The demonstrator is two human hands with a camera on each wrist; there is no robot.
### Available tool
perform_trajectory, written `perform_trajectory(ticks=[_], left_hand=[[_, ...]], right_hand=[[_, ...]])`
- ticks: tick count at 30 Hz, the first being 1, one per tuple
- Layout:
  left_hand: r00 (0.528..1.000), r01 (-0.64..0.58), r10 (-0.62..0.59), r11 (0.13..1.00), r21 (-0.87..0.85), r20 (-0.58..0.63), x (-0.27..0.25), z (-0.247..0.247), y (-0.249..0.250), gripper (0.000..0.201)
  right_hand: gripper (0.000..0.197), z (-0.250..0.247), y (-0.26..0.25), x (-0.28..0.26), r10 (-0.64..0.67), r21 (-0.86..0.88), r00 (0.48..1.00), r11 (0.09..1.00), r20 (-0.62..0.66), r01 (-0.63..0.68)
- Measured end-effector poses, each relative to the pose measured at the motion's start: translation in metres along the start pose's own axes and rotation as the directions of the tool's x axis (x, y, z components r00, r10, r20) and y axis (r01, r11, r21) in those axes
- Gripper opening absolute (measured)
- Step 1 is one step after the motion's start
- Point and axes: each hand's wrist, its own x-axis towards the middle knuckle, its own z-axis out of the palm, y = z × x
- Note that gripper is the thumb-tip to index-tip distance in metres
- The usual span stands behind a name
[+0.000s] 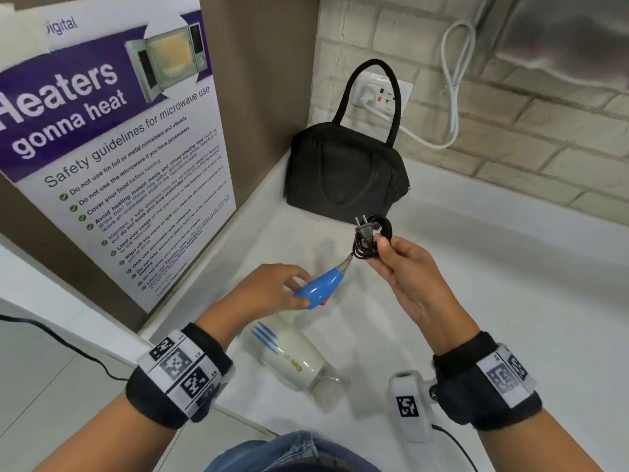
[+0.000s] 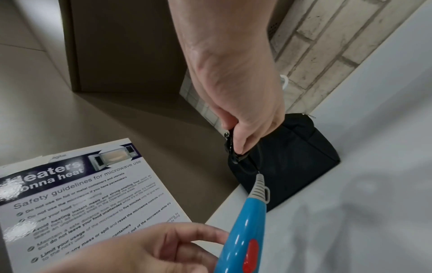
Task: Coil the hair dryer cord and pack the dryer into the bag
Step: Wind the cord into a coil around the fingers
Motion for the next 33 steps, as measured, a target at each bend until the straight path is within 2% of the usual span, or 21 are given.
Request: perform_trajectory(ticks=[5, 10, 14, 17, 21, 26, 31, 33], left_hand=[[0.999, -0.018, 0.011, 0.990, 0.140, 0.050, 0.005, 0.010, 0.007, 0.052], [0.995, -0.048, 0.025, 0.969, 0.244, 0.097, 0.019, 0.027, 0.016, 0.052], [0.991, -0.068, 0.039, 0.973, 0.221, 0.131, 0.030, 0.044, 0.026, 0.049], [0.986, -0.067, 0.031, 0.973, 0.223, 0.164, 0.039, 0.061, 0.035, 0.046], [0.981, -0.061, 0.027, 0.983, 0.172, 0.193, 0.048, 0.083, 0.044, 0.040], [0.982, -0.029, 0.022, 0.999, 0.034, 0.186, 0.050, 0.100, 0.052, 0.047], [0.975, -0.054, 0.056, 0.998, -0.018, 0.213, 0.047, 0.111, 0.056, 0.045], [0.975, -0.066, 0.062, 0.998, 0.011, 0.211, 0.047, 0.111, 0.056, 0.044]], right_hand=[[0.021, -0.005, 0.005, 0.008, 0.050, 0.058, 0.999, 0.997, -0.016, -0.049], [0.025, -0.020, 0.013, 0.017, 0.095, 0.013, 0.991, 0.995, -0.093, -0.094], [0.024, -0.043, 0.020, 0.026, 0.137, -0.105, 0.966, 0.981, -0.218, -0.163], [0.032, -0.064, 0.027, 0.035, 0.196, -0.113, 0.937, 0.965, -0.289, -0.236], [0.019, -0.087, 0.035, 0.041, 0.292, -0.103, 0.904, 0.936, -0.311, -0.338], [0.033, -0.105, 0.041, 0.045, 0.311, -0.197, 0.884, 0.898, -0.348, -0.393], [0.022, -0.111, 0.040, 0.048, 0.331, -0.359, 0.871, 0.813, -0.364, -0.459], [0.026, -0.111, 0.039, 0.050, 0.350, -0.400, 0.859, 0.775, -0.373, -0.489]])
